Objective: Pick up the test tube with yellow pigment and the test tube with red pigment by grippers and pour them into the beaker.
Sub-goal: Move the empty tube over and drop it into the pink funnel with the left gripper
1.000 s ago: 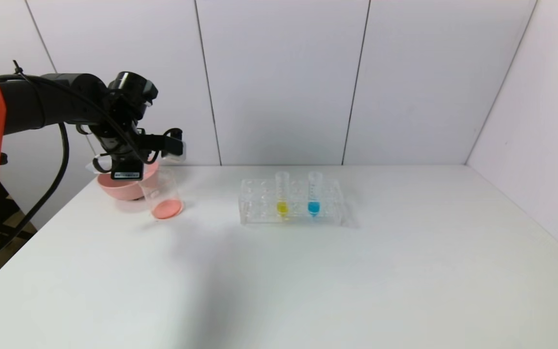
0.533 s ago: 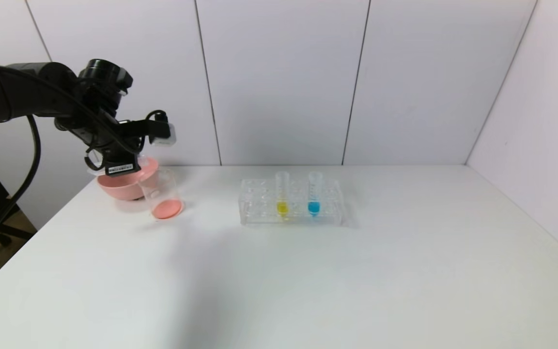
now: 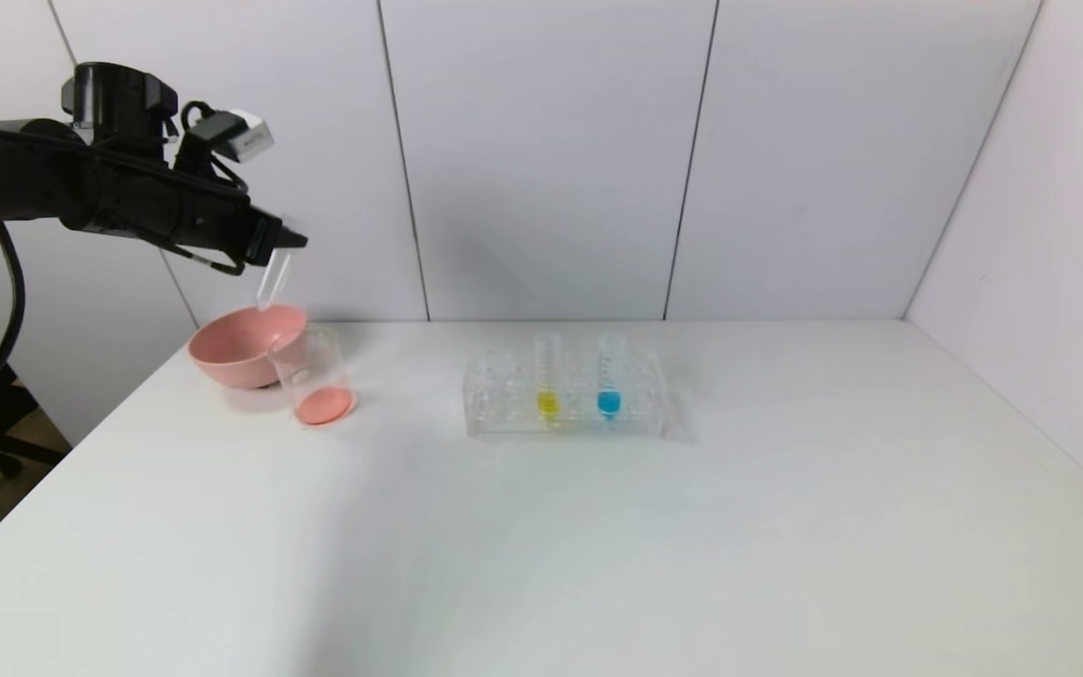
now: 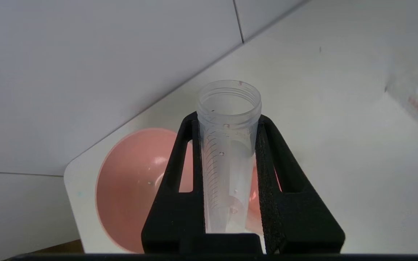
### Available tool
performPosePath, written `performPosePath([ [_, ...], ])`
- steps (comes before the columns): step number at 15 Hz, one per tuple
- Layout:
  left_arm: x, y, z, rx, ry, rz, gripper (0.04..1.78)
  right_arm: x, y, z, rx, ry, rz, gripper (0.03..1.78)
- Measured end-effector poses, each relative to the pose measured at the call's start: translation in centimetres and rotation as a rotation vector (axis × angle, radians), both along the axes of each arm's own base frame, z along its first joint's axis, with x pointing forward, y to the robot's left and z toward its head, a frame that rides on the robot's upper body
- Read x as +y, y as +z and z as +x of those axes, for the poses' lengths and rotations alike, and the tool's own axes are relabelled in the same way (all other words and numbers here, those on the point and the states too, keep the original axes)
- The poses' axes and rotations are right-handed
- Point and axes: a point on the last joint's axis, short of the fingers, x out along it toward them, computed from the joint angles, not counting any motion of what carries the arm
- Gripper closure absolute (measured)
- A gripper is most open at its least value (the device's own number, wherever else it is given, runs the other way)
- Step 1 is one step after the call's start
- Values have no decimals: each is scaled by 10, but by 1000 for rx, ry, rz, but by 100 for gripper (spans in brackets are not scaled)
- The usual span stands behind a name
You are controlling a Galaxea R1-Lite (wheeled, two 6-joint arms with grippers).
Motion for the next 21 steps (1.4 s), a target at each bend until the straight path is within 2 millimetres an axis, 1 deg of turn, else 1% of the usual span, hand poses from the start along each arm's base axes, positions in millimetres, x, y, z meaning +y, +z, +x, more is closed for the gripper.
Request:
performPosePath([
  [2, 4, 10, 6, -82, 164, -176, 139, 0, 0, 0, 0, 0, 0, 10],
  [4, 7, 16, 12, -191, 325, -298, 139, 0, 0, 0, 0, 0, 0, 10],
  [6, 11, 10, 16, -300, 435, -367, 139, 0, 0, 0, 0, 0, 0, 10],
  [9, 21, -18, 17, -407, 483, -382, 139, 0, 0, 0, 0, 0, 0, 10],
  [12, 31, -43, 13, -461, 501, -393, 139, 0, 0, 0, 0, 0, 0, 10],
  [15, 39, -66, 18, -446, 524, -387, 139, 0, 0, 0, 0, 0, 0, 10],
  [19, 52, -106, 35, -406, 549, -377, 139, 0, 0, 0, 0, 0, 0, 10],
  [21, 55, -120, 40, -371, 559, -372, 139, 0, 0, 0, 0, 0, 0, 10],
])
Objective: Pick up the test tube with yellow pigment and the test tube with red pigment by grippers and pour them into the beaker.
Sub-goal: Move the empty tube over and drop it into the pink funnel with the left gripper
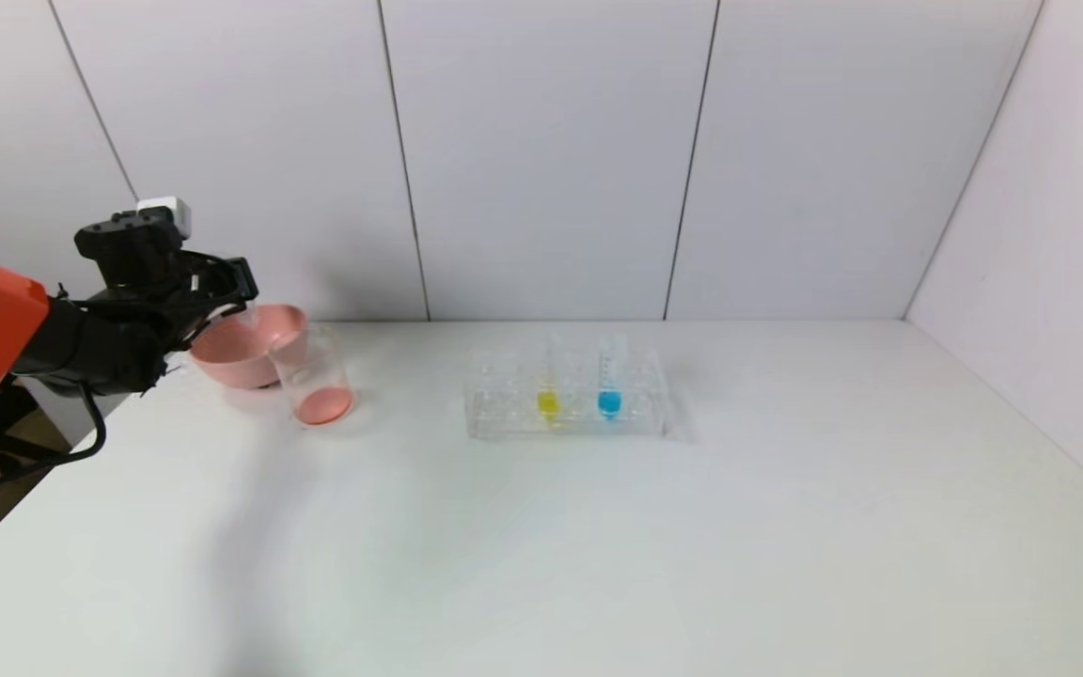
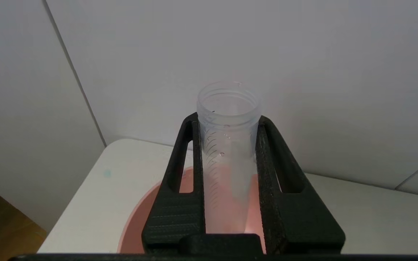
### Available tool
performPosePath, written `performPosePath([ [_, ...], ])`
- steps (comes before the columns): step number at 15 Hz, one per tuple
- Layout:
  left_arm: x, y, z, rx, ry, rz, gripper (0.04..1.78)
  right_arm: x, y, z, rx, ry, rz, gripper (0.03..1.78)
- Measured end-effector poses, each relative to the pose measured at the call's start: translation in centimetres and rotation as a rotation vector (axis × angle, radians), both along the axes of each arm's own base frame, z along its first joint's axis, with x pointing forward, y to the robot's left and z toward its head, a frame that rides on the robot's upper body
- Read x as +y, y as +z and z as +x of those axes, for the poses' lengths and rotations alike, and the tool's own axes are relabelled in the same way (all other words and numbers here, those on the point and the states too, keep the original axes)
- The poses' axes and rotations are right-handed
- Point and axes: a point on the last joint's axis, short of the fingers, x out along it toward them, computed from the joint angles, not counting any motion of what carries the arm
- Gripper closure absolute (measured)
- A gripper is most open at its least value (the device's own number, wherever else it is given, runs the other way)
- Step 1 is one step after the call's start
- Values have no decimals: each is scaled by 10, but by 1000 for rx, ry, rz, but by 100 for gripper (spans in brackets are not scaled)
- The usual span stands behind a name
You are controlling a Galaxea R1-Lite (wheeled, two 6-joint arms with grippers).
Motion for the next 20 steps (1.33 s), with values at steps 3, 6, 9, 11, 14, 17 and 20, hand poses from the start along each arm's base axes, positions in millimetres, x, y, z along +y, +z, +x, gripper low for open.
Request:
performPosePath([
  [3, 1, -11, 4, 24, -2, -2, 139, 0, 0, 0, 0, 0, 0, 10],
  [6, 2, -21, 7, 39, -5, -2, 139, 0, 0, 0, 0, 0, 0, 10],
  [9, 2, -29, 10, 51, -10, -3, 139, 0, 0, 0, 0, 0, 0, 10],
  [11, 2, -29, 11, 48, -12, -2, 137, 0, 0, 0, 0, 0, 0, 10],
  [14, 0, -25, 13, 21, -14, 5, 120, 0, 0, 0, 0, 0, 0, 10],
  [17, 1, -23, 14, 15, -14, 8, 76, 0, 0, 0, 0, 0, 0, 10],
  [20, 1, -24, 16, 15, -13, 8, 32, 0, 0, 0, 0, 0, 0, 10],
])
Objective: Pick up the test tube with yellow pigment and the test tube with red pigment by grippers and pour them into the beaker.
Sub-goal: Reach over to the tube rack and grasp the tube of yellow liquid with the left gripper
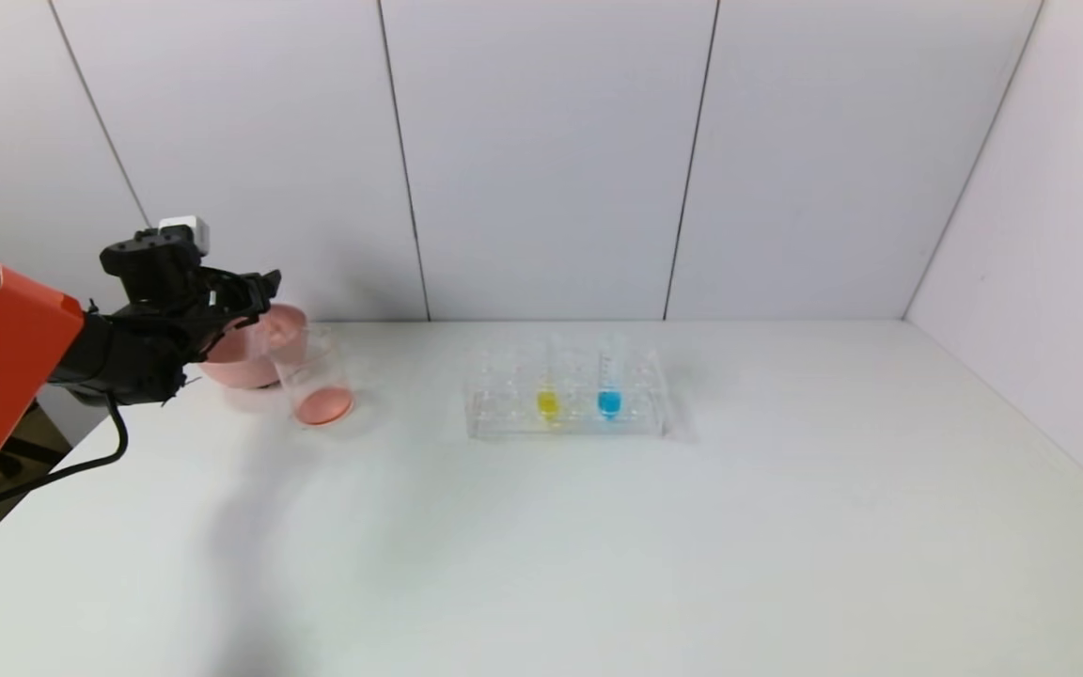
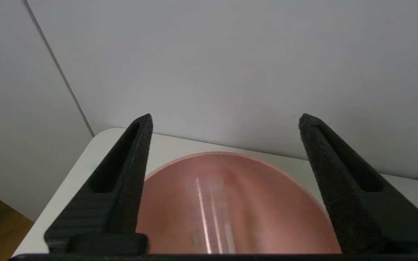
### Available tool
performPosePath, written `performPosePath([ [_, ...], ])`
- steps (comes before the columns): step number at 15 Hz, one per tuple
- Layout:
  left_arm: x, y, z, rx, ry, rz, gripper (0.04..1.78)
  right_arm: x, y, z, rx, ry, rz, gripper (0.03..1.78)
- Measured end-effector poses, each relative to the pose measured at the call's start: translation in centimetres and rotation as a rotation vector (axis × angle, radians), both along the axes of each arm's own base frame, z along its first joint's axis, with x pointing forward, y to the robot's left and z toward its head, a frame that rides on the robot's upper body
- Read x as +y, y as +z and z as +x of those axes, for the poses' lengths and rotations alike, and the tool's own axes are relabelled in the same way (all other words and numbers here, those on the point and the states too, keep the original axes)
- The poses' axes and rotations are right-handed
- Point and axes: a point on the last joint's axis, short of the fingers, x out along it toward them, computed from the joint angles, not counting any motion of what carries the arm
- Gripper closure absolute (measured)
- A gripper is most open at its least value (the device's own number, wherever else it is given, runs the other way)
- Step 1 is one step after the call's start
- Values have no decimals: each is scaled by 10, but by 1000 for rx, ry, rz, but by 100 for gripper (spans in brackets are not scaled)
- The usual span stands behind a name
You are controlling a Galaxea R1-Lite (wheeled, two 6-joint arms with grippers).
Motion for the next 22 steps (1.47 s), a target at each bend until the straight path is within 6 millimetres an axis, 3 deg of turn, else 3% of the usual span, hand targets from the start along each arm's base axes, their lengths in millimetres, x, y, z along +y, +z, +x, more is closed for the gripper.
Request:
performPosePath([
  [4, -6, 6, -3, -9, -2, 3, 5, 0, 0, 0, 0, 0, 0, 10],
  [7, -23, 23, -16, 3, -16, 4, 6, 0, 0, 0, 0, 0, 0, 10],
  [10, -51, 47, -43, -1, -105, 3, 6, 0, 0, 0, 0, 0, 0, 10],
  [14, -114, 66, -96, 22, -327, -2, 6, 0, 0, 0, 0, 0, 0, 10],
  [22, -237, 55, -208, 127, -788, -50, 6, 0, 0, 0, 0, 0, 0, 10],
])
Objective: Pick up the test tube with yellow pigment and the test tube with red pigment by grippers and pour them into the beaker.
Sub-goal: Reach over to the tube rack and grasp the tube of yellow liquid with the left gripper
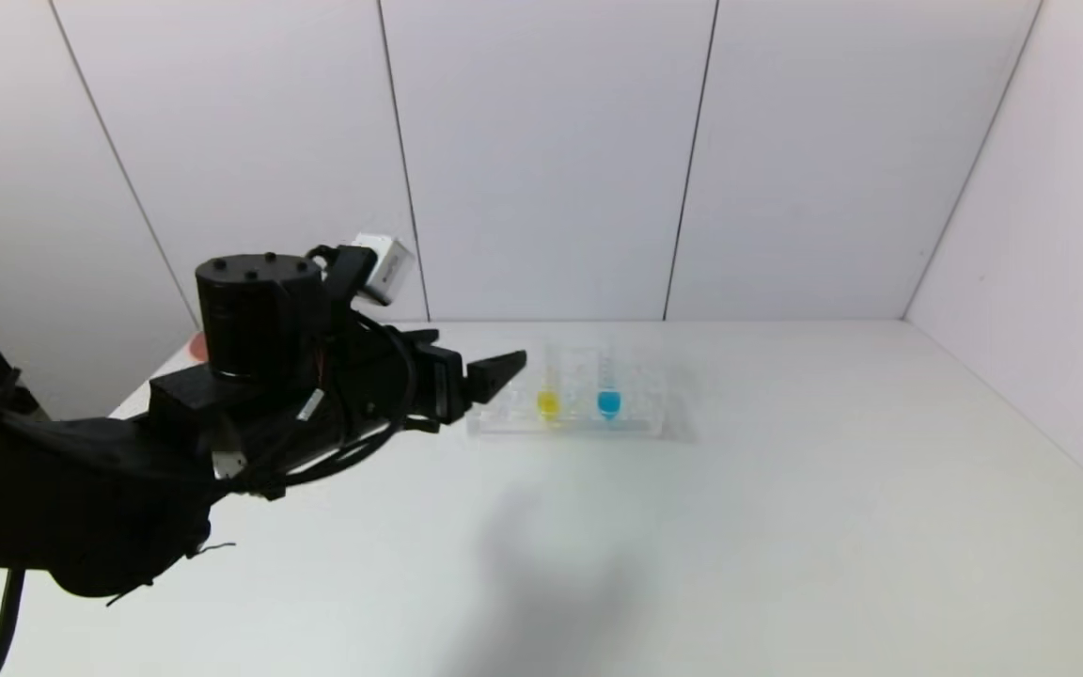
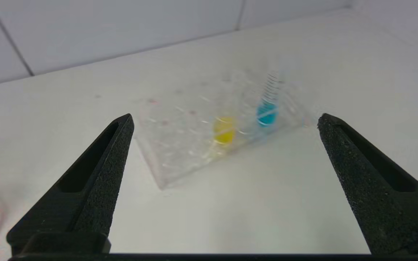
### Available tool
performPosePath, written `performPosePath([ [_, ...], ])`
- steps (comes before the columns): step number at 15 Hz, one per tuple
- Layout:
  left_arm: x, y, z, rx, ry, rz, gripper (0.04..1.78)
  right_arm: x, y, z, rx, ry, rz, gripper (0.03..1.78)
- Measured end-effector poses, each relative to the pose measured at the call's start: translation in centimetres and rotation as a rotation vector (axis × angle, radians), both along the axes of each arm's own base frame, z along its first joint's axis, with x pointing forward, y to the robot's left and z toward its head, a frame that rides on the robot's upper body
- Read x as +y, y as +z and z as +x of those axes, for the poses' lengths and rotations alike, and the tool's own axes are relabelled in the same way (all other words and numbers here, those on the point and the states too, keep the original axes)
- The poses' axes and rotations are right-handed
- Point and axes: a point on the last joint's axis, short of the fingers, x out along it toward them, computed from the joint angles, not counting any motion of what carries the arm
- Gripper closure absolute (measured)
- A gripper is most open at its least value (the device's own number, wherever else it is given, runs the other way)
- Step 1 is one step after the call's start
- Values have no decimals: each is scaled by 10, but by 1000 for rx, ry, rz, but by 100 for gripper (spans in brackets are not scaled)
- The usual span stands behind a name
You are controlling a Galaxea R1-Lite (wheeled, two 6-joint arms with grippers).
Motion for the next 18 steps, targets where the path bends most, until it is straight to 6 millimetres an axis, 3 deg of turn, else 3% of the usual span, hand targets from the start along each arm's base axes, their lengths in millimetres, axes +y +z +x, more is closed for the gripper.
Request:
performPosePath([
  [3, -28, -13, -30, 38, -103, 28, 6, 0, 0, 0, 0, 0, 0, 10],
  [6, -54, -24, -37, 43, 19, 40, 6, 0, 0, 0, 0, 0, 0, 10],
  [11, -100, -37, -12, -21, 377, 32, 6, 0, 0, 0, 0, 0, 0, 10],
  [14, -120, -51, 8, -29, 439, 41, 6, 0, 0, 0, 0, 0, 0, 10],
  [18, -131, -71, 30, -20, 458, 60, 6, 0, 0, 0, 0, 0, 0, 10],
])
